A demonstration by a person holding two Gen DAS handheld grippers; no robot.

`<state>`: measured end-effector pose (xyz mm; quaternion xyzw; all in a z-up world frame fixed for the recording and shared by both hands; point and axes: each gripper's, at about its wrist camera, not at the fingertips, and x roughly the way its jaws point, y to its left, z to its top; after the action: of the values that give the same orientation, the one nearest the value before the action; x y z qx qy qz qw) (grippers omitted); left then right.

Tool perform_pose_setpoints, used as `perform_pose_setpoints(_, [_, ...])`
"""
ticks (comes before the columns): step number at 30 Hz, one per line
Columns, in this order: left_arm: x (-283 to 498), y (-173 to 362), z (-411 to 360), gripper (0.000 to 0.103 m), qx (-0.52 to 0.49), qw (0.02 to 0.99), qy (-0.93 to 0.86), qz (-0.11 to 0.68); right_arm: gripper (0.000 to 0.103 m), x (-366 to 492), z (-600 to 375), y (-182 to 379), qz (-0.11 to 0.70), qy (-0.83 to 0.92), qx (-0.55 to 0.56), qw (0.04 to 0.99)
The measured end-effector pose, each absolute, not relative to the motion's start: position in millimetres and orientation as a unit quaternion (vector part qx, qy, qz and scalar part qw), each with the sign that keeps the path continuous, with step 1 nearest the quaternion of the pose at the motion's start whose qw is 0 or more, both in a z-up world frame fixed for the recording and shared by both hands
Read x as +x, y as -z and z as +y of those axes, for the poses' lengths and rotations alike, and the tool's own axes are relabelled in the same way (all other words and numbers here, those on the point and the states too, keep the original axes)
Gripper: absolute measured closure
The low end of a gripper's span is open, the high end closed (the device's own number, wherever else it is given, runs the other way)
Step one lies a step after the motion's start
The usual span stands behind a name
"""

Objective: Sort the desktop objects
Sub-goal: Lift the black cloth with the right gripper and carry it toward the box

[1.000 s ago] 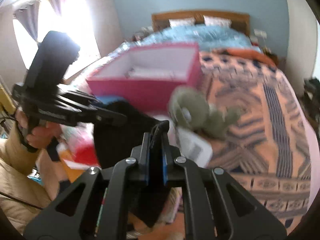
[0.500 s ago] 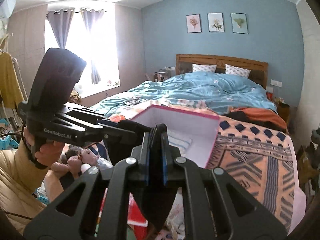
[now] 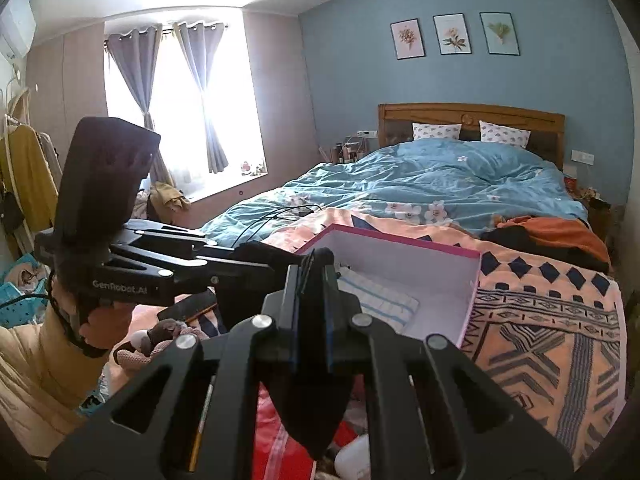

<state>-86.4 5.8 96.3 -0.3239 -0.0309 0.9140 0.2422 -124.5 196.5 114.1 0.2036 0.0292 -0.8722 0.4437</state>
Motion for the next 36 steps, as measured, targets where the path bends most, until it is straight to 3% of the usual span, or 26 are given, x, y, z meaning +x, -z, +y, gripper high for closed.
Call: perform_pose_setpoints(36, [-181, -63, -44, 0.085, -0.377, 0.155, -0.912, -0.040, 0.092, -229, 102, -84, 0.104, 0.847, 0.274, 0.443])
